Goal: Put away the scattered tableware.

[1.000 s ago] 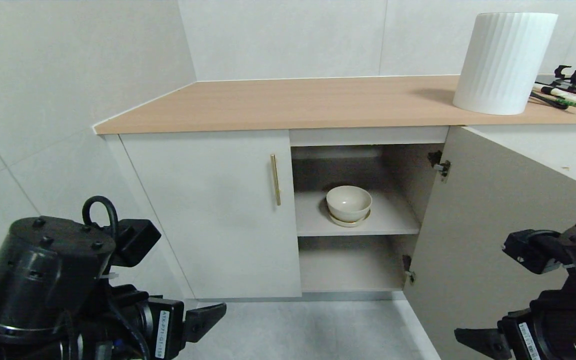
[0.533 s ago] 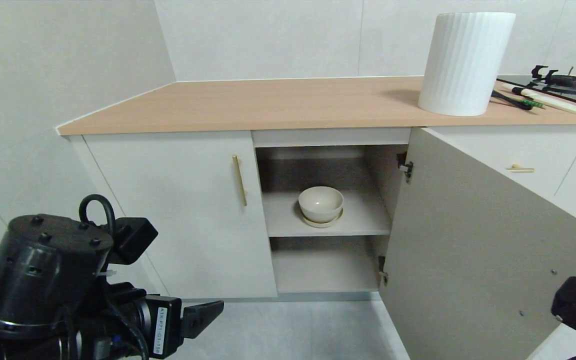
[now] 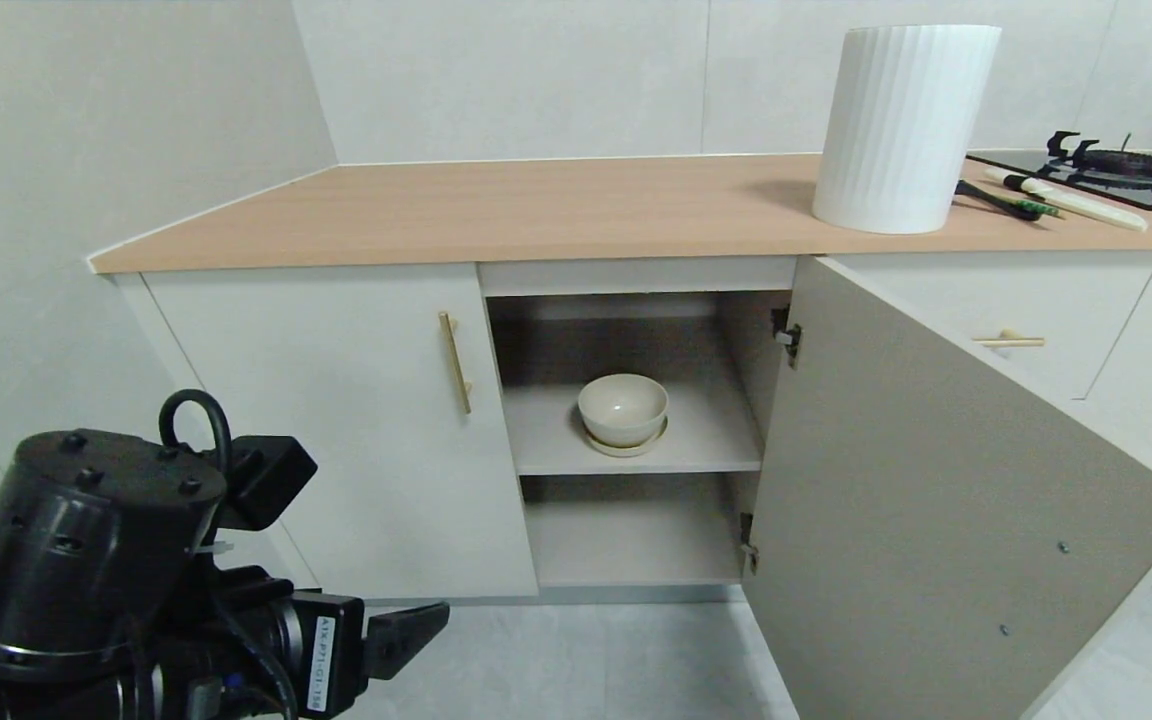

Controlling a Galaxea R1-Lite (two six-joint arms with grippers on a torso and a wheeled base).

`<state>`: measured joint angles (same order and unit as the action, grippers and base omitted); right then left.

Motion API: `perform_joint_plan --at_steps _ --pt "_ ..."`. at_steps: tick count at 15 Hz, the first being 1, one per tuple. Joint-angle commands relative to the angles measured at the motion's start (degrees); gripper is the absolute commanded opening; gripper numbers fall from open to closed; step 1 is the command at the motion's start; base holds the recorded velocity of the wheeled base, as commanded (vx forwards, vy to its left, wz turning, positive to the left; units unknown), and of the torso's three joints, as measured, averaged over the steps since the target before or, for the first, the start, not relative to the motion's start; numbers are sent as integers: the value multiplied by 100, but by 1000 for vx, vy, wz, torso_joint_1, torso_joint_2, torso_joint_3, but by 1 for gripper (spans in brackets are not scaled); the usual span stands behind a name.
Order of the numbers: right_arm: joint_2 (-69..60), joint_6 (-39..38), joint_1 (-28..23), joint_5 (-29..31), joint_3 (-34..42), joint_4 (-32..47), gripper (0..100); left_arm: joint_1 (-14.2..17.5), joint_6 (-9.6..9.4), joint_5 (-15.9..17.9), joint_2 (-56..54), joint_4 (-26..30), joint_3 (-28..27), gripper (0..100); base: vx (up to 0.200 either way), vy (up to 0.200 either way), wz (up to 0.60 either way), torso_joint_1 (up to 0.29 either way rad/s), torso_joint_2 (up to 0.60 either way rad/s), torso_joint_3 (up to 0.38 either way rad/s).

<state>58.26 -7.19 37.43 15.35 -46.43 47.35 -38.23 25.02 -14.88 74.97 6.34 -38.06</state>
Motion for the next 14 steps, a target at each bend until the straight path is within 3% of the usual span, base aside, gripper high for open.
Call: perform_joint_plan --at_steps 1,7,10,14 --pt "72 7 -570 65 -85 -15 100 0 3 3 9 -1 0 100 0 0 0 0 0 0" --pt "256 526 -2046 65 -208 -288 100 0 3 3 17 -1 9 100 0 0 0 0 0 0" --pt "353 1018 -3215 -5 -199 -929 100 0 3 3 9 -1 9 100 0 0 0 0 0 0" --pt "1021 1062 -3734 -93 12 -1931 100 0 3 3 17 -1 9 100 0 0 0 0 0 0"
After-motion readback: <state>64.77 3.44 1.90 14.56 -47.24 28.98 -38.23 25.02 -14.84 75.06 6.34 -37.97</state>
